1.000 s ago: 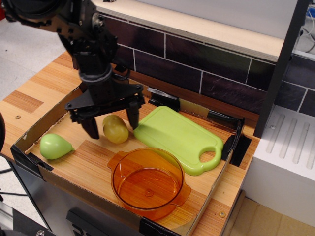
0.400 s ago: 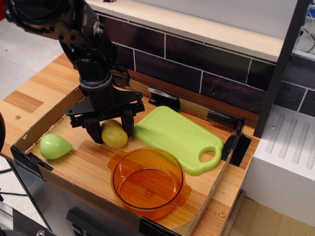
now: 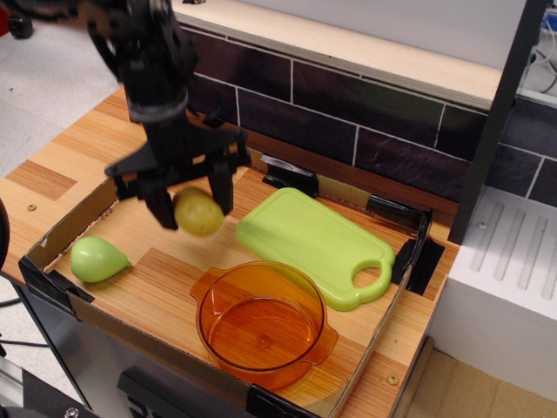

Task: Put potato in pot

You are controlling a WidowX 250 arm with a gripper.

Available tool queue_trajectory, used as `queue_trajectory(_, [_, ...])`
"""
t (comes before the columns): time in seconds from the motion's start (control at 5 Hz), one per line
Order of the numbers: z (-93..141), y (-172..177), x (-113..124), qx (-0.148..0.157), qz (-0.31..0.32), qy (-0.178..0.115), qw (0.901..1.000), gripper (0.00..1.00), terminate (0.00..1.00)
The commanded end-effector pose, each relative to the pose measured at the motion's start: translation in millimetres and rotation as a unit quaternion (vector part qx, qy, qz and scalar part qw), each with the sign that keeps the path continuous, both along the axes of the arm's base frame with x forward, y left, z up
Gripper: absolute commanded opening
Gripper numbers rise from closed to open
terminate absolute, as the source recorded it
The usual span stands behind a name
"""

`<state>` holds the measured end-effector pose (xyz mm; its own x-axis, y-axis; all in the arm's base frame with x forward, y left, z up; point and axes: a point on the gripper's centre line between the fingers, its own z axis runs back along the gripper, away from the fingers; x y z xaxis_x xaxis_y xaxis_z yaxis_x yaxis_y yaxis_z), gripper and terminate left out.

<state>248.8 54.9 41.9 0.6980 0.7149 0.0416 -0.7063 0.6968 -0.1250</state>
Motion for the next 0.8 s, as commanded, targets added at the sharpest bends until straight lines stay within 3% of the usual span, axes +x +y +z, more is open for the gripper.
queue_trajectory(0.0, [46,-28,-16,-0.013,-0.033,-0.016,0.9993,0.00,0.00])
queue_trajectory(0.2, [35,-53,-33,0.005,-0.070,0.021,0.9973,0.00,0.00])
queue_trajectory(0.4, [29,-69,-43,0.007,-0.078,0.026,0.9966,0.00,0.00])
queue_trajectory(0.6, [9,-79,-43,0.023,-0.084,0.051,0.9948,0.00,0.00])
